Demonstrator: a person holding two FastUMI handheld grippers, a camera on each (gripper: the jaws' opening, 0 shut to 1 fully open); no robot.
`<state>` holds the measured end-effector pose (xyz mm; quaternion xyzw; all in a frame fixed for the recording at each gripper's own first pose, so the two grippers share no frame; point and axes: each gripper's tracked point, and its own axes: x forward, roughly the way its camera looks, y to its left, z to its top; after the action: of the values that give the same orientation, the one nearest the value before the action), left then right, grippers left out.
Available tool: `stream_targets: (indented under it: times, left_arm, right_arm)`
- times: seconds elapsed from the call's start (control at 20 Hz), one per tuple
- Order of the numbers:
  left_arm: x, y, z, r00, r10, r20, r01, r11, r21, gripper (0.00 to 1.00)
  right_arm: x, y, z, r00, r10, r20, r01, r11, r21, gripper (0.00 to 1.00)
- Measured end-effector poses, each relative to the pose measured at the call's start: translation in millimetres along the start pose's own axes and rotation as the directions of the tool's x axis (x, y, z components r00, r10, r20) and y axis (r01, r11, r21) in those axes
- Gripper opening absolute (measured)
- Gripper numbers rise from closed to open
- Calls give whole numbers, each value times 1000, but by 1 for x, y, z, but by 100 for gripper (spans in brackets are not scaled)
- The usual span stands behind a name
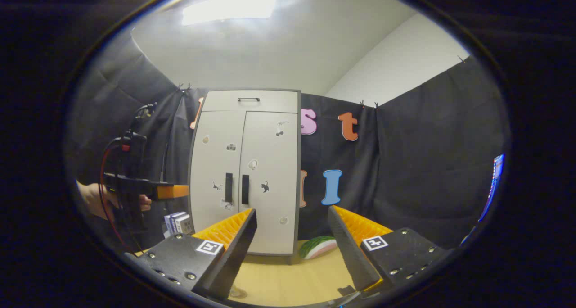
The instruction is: Grasp the bottle in the cabinet with the left hand and place it on the coaster, then close the right door with the right hand and the left door with the left hand.
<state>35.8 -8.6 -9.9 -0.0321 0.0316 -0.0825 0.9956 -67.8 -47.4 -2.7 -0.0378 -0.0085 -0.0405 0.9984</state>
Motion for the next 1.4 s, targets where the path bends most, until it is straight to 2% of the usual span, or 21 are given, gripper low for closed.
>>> stream_targets:
  times: [0.1,0.2,0.3,0.45,0.65,0.7,0.75,1.0,1.05,1.15,1.4]
  left_arm:
    - [3,4,-3,1000,-5,3,5,1000,8,93]
    - [4,8,-9,1000,-12,-4,12,1000,-7,96]
    - [3,22,-12,1000,14,-20,-15,1000,-27,96]
    - [2,40,-9,999,28,-29,-29,998,-61,96]
    - [3,59,-13,998,27,-50,-30,998,-60,96]
    - [5,61,-13,999,17,-48,-20,998,-61,93]
    - [6,63,-14,999,10,-48,-13,998,-56,96]
    - [16,58,-26,996,-52,-70,50,998,-33,96]
    - [17,55,-30,995,-63,-82,61,998,-23,93]
    - [20,46,-35,992,-84,-94,84,996,0,96]
    - [28,17,-47,988,-115,-104,116,993,9,97]
  right_arm:
    - [12,16,-11,1000,23,-19,-24,999,-32,97]
    - [26,31,-19,998,42,-41,-44,998,-53,97]
    - [37,50,-23,997,61,-55,-64,996,-62,97]
    - [53,80,-21,994,88,-71,-91,995,-33,97]
    - [74,113,-24,987,112,-114,-104,992,72,97]
    - [79,117,-26,987,109,-119,-100,992,83,97]
    - [84,117,-27,988,98,-123,-88,992,85,97]
    - [97,117,-33,992,45,-122,-40,998,42,97]
    - [98,119,-35,991,42,-127,-36,998,43,97]
    - [100,118,-34,991,38,-126,-32,998,50,97]
    - [102,95,-39,988,-7,-152,12,999,33,97]
